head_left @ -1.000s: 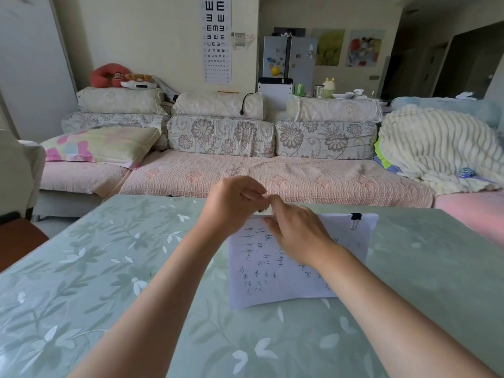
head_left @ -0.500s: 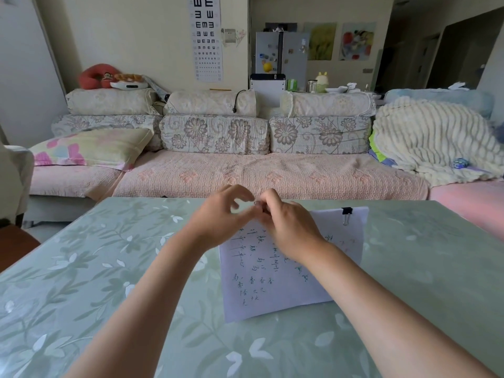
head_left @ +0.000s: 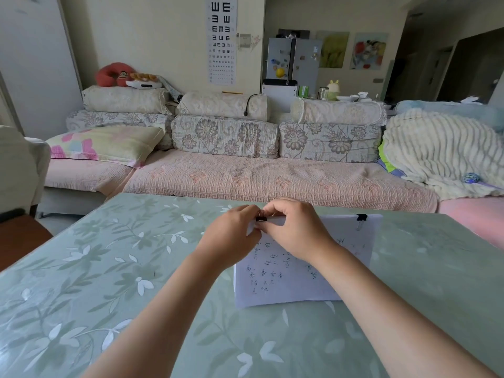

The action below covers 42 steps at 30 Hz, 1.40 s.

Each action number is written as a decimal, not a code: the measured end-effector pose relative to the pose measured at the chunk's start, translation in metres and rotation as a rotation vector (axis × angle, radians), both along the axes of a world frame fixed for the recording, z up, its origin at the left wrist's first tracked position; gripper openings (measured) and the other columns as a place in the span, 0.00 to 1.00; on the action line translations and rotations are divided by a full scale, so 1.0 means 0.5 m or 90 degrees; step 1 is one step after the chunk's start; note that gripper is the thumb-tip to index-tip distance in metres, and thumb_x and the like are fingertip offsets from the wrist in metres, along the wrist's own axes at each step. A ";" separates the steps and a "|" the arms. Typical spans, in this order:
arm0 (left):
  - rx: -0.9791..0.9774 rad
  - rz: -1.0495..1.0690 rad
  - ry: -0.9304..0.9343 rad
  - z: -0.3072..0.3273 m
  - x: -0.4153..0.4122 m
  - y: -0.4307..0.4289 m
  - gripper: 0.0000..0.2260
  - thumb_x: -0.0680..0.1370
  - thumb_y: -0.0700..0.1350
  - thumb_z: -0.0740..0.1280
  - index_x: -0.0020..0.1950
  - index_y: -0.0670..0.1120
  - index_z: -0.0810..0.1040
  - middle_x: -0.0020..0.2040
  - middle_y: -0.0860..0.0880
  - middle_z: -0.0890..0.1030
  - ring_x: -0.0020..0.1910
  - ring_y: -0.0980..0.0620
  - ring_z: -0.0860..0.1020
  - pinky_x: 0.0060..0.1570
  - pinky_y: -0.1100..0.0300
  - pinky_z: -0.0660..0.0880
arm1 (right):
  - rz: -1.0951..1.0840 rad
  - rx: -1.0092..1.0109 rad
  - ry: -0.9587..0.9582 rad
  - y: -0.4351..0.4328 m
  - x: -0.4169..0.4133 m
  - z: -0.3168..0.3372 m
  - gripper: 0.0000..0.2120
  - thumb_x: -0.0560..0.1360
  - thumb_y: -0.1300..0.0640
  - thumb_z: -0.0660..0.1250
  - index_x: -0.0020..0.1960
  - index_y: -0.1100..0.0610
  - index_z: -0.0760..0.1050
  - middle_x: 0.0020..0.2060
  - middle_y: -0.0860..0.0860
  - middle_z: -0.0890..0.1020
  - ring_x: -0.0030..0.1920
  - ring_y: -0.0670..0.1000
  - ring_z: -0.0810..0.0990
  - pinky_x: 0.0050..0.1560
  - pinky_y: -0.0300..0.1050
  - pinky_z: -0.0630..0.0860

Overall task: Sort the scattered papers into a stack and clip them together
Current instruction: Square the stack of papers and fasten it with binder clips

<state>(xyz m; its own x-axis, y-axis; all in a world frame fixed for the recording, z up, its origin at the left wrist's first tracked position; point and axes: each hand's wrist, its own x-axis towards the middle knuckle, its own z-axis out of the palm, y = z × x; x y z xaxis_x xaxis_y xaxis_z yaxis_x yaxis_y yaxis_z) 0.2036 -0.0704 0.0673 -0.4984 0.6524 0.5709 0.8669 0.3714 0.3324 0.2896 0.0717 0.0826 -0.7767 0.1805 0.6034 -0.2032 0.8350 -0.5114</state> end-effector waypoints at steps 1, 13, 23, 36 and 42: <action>0.010 0.001 -0.001 -0.001 -0.001 0.001 0.04 0.72 0.43 0.65 0.46 0.45 0.74 0.41 0.50 0.76 0.39 0.46 0.74 0.34 0.50 0.73 | -0.006 0.002 0.003 0.000 -0.001 0.001 0.05 0.70 0.55 0.78 0.42 0.50 0.83 0.40 0.42 0.82 0.44 0.42 0.80 0.48 0.42 0.77; 0.012 -0.044 0.019 0.001 -0.003 -0.001 0.10 0.76 0.41 0.63 0.56 0.50 0.76 0.49 0.52 0.75 0.40 0.50 0.75 0.38 0.52 0.75 | -0.104 0.060 -0.015 0.000 0.005 0.039 0.11 0.73 0.59 0.75 0.55 0.55 0.85 0.42 0.50 0.87 0.42 0.47 0.83 0.50 0.39 0.78; -0.008 -0.012 0.017 0.001 0.000 0.000 0.04 0.76 0.43 0.63 0.51 0.48 0.73 0.45 0.53 0.74 0.37 0.51 0.72 0.35 0.53 0.74 | -0.045 0.063 -0.034 0.016 0.017 0.052 0.10 0.72 0.52 0.76 0.53 0.52 0.85 0.38 0.47 0.85 0.38 0.47 0.83 0.45 0.47 0.81; 0.087 -0.029 -0.161 -0.014 -0.016 0.002 0.07 0.71 0.47 0.63 0.47 0.54 0.78 0.45 0.56 0.79 0.45 0.54 0.76 0.46 0.53 0.75 | -0.036 -0.166 -0.022 0.031 0.000 0.017 0.06 0.71 0.57 0.77 0.45 0.46 0.86 0.39 0.40 0.86 0.33 0.45 0.83 0.35 0.43 0.79; 0.095 -0.038 -0.142 -0.015 -0.014 -0.001 0.08 0.73 0.43 0.65 0.50 0.52 0.79 0.45 0.57 0.77 0.43 0.54 0.76 0.43 0.51 0.76 | -0.006 -0.151 -0.057 0.026 -0.002 0.030 0.05 0.72 0.61 0.76 0.49 0.57 0.87 0.33 0.41 0.84 0.19 0.39 0.70 0.22 0.27 0.62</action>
<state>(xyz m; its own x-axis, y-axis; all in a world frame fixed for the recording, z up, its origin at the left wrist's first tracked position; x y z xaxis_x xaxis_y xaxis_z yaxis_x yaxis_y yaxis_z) 0.1969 -0.0710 0.0601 -0.5858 0.6011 0.5436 0.7851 0.2546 0.5646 0.2885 0.0845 0.0977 -0.8230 0.3168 0.4715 -0.1401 0.6911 -0.7091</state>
